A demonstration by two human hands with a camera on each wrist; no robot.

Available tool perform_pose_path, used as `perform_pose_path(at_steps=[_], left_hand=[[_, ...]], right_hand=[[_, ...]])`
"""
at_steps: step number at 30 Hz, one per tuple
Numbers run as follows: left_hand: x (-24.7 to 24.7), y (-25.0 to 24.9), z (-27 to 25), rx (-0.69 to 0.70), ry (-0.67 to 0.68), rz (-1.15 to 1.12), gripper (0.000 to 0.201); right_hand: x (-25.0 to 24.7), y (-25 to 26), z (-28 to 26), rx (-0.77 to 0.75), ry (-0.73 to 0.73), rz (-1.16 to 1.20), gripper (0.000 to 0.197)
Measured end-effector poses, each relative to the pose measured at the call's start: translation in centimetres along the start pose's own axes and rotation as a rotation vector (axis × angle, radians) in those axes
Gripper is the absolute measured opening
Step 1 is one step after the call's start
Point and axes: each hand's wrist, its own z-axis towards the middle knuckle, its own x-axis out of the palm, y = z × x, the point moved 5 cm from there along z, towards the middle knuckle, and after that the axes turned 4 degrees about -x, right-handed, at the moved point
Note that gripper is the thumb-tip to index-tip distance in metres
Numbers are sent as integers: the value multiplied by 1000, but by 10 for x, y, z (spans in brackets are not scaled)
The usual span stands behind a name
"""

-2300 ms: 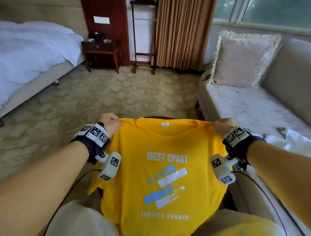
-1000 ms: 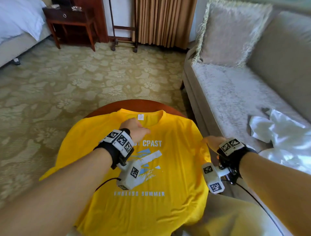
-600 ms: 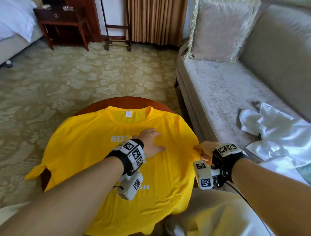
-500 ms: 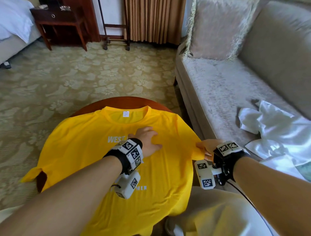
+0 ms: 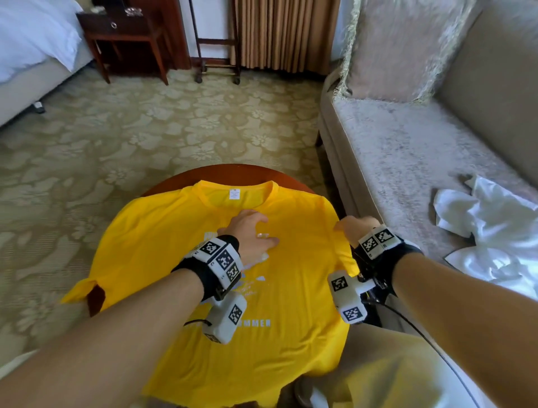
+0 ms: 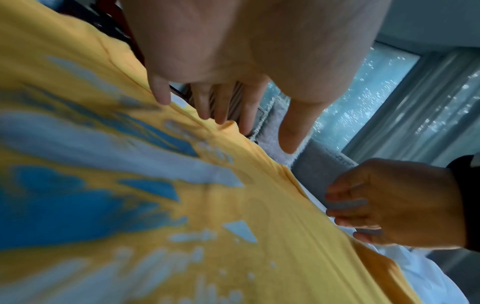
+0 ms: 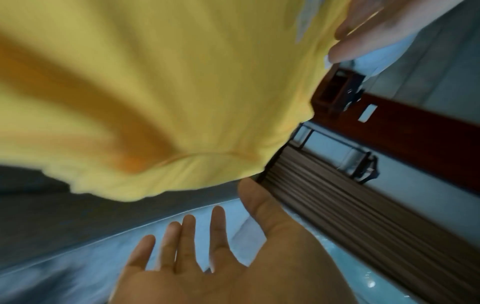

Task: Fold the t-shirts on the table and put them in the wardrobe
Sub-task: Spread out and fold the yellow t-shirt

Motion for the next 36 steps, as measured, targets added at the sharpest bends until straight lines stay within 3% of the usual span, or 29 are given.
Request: perform_pose_path(at_steps=[5, 9, 12, 13, 16, 18, 22, 25, 28, 30, 32, 36], left_hand=[[-58, 76, -32, -332, -214, -2, 56], [-87, 163, -60, -613, -245, -69, 87], [-96, 223, -76, -806, -262, -284, 99], [-97, 236, -82, -828, -233, -384, 95], [-93, 255, -92, -763, -69, -562, 48], [-95, 265, -95, -743, -88, -588, 29], [-113, 286, -89, -719, -282, -680, 38], [-129, 295, -88, -701, -392, -782, 32], [-120, 304, -90, -776, -394, -877, 24], [-104, 312, -97, -837, -376, -1079, 36], [-88, 321, -99, -867, -297, -1208, 43], [-60, 310, -94, -851, 68, -1478, 74]], right_hand=[[64, 75, -49, -258, 181, -23, 44], [134, 113, -99, -455, 336, -220, 77], [175, 120, -129, -507, 388, -342, 88], [186, 122, -138, -527, 399, -416, 91], [212, 125, -155, -613, 390, -618, 98], [229, 125, -161, -642, 392, -731, 102], [243, 122, -164, -649, 363, -817, 110], [246, 129, -166, -647, 325, -803, 114], [252, 141, -168, -691, 293, -767, 117], [260, 146, -171, -722, 322, -755, 120], [272, 147, -173, -735, 374, -785, 121], [284, 140, -172, -749, 410, -822, 125]])
